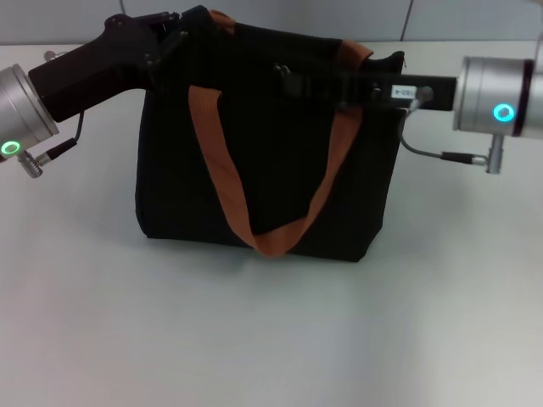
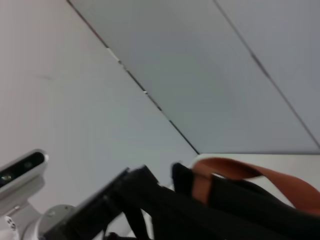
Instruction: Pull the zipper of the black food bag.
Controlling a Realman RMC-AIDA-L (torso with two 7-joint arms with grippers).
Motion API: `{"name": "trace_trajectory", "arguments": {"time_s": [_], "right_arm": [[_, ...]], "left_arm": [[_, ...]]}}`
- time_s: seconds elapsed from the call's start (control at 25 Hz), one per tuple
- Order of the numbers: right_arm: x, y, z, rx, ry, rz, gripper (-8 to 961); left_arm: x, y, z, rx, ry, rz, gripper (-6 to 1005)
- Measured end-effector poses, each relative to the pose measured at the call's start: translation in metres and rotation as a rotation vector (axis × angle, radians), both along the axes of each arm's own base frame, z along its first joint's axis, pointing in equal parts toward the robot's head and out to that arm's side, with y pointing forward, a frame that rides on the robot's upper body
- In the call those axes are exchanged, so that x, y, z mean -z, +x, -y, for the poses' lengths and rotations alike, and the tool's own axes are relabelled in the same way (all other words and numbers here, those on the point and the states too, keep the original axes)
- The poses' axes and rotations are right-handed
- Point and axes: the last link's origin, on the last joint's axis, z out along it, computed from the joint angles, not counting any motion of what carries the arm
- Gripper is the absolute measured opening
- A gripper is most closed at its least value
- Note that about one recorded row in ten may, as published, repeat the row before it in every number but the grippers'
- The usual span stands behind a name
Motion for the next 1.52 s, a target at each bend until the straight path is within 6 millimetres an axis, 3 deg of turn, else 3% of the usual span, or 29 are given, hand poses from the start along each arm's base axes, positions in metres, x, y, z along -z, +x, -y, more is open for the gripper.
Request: {"name": "trace_trajectory", "arguments": {"time_s": [0.32, 0.6, 0.96, 1.12, 1.28, 1.4, 1.52], "right_arm": [[-0.012, 0.03, 0.015, 0.08, 0.022, -0.006, 39], [-0.027, 0.043, 0.023, 0.107, 0.061, -0.014, 56], [-0.038, 0.045, 0.035, 0.009, 0.08, -0.073, 77], [-0.05, 0.058, 0.049, -0.064, 0.184, -0.194, 87], [-0.056, 0.064, 0.064, -0.16, 0.253, -0.226, 219], [-0.056, 0.068, 0.097, -0.419, 0.27, -0.194, 301], [-0.049, 0.076, 0.11, -0.491, 0.261, -0.14, 374]], "left_arm": [[-0.005, -0.004, -0.003, -0.024, 0.026, 0.005, 24], [-0.007, -0.006, -0.006, -0.043, 0.04, -0.001, 25], [-0.005, -0.004, -0.006, -0.038, 0.034, -0.001, 25], [-0.005, -0.006, -0.005, -0.046, 0.03, 0.003, 26], [-0.004, -0.009, -0.003, -0.056, 0.026, 0.006, 26], [-0.004, -0.013, 0.0, -0.069, 0.025, 0.005, 26], [-0.003, -0.015, 0.001, -0.075, 0.021, 0.008, 26]]}}
